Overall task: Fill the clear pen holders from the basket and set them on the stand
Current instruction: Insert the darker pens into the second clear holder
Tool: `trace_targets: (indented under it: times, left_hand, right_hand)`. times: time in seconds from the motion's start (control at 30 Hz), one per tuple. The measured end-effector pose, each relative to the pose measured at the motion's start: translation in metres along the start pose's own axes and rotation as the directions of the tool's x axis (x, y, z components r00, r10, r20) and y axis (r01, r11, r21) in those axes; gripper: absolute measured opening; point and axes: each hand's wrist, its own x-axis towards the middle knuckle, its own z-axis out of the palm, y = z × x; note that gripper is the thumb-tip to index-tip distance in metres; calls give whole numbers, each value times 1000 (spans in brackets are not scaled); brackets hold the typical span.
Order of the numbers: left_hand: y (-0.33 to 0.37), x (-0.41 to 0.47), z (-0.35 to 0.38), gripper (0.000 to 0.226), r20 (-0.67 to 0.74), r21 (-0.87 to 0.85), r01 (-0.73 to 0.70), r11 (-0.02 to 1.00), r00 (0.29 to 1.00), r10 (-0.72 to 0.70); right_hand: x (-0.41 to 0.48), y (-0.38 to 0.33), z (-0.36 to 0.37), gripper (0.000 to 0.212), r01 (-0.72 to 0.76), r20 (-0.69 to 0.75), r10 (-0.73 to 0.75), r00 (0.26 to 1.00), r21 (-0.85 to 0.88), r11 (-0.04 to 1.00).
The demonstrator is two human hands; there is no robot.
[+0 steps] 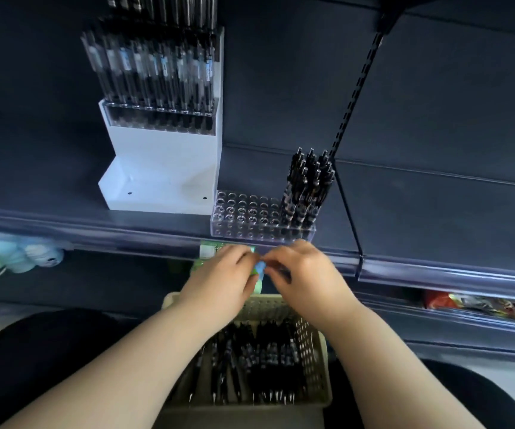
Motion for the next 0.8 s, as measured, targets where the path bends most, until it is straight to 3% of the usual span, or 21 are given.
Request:
trace_targets:
  times: [0.13, 0.3, 0.43, 0.6, 0.8]
  left_hand:
    - [3, -43, 42, 30, 249, 98, 103, 990, 960, -124]
    - [-8, -88, 83, 30, 467, 91, 358, 929, 809, -358]
    - [-20, -95, 96, 28, 532, 160, 429, 889, 721, -444]
    - [-25, -84, 112, 27, 550, 162, 519, 839, 659, -513]
    - [-31, -72, 135, 30, 574, 61, 705, 706, 554, -603]
  right_hand:
    - [-21, 3, 42, 21, -236, 308, 238, 921, -45, 971]
    - [-52, 1, 87, 21, -442, 487, 435, 758, -108, 890]
    - [-68, -1, 118, 24, -520, 556, 519, 649, -173, 836]
    - [-60, 1, 141, 23, -540, 587, 561, 584, -235, 808]
    - [-43, 9, 165, 28, -526, 600, 611, 517, -340, 780]
